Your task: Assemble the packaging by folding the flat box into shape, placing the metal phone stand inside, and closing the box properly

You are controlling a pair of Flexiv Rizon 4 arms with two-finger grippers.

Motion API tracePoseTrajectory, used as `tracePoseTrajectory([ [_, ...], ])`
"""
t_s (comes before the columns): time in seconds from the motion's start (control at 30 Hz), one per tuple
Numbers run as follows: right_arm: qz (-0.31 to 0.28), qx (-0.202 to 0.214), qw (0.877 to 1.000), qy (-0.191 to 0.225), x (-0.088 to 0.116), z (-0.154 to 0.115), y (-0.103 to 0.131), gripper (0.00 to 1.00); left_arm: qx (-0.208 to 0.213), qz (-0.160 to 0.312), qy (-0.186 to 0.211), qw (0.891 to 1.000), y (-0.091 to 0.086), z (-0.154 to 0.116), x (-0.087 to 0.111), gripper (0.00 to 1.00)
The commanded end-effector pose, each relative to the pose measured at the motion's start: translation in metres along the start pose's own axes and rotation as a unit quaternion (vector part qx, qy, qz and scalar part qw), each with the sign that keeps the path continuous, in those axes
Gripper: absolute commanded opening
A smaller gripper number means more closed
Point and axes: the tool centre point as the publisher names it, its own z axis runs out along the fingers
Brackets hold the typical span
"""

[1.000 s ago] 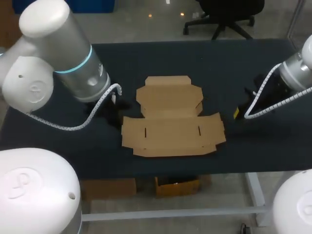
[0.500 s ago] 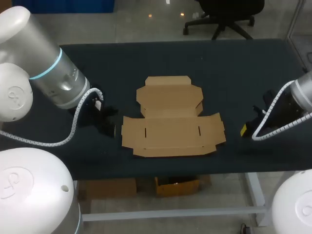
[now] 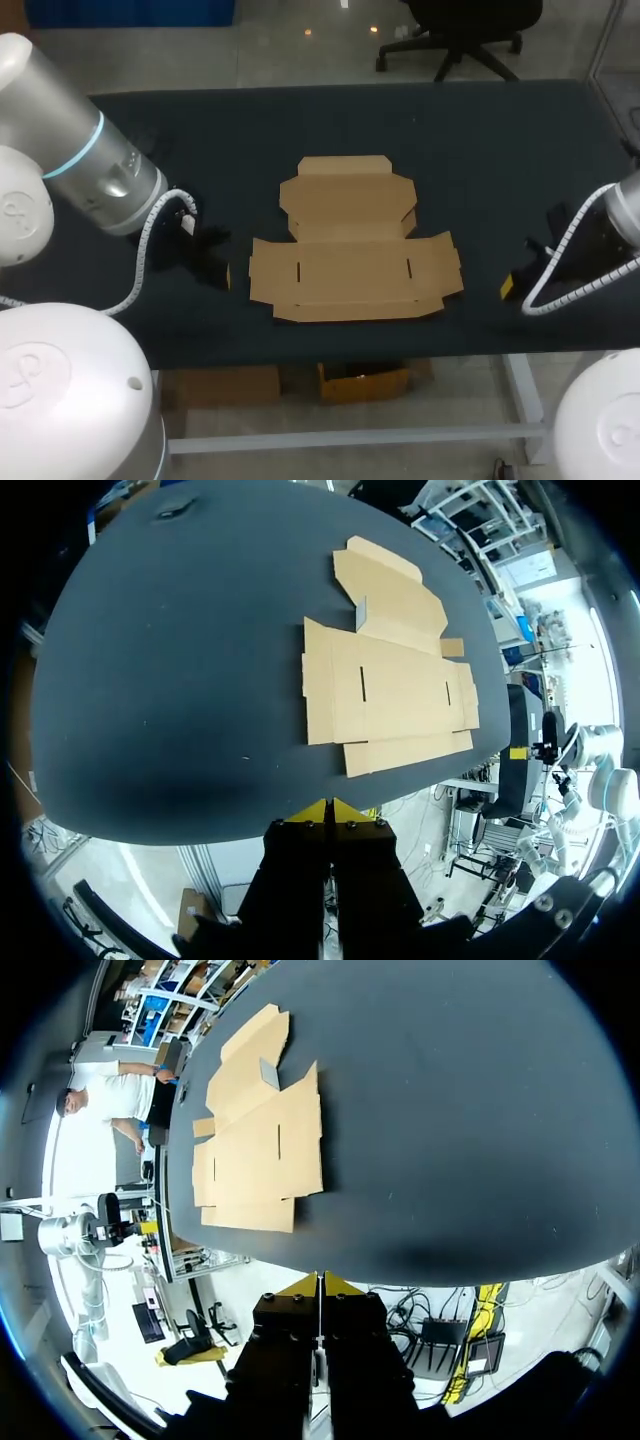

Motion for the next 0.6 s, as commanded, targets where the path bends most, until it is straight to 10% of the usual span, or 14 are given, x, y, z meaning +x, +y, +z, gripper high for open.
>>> tracePoseTrajectory([
  [0.03,-0.001,-0.009,1.0,0.0,0.0005,-0.002,-0.0052,0.0,0.001,0.0,-0.001,1.0,0.0015,-0.0009,-0.0001,0.0],
  [0.6,0.001,-0.007,1.0,0.0,0.0015,0.0005,-0.0027,0.0,0.001,0.0,-0.001,1.0,0.0015,-0.0009,-0.0001,0.0],
])
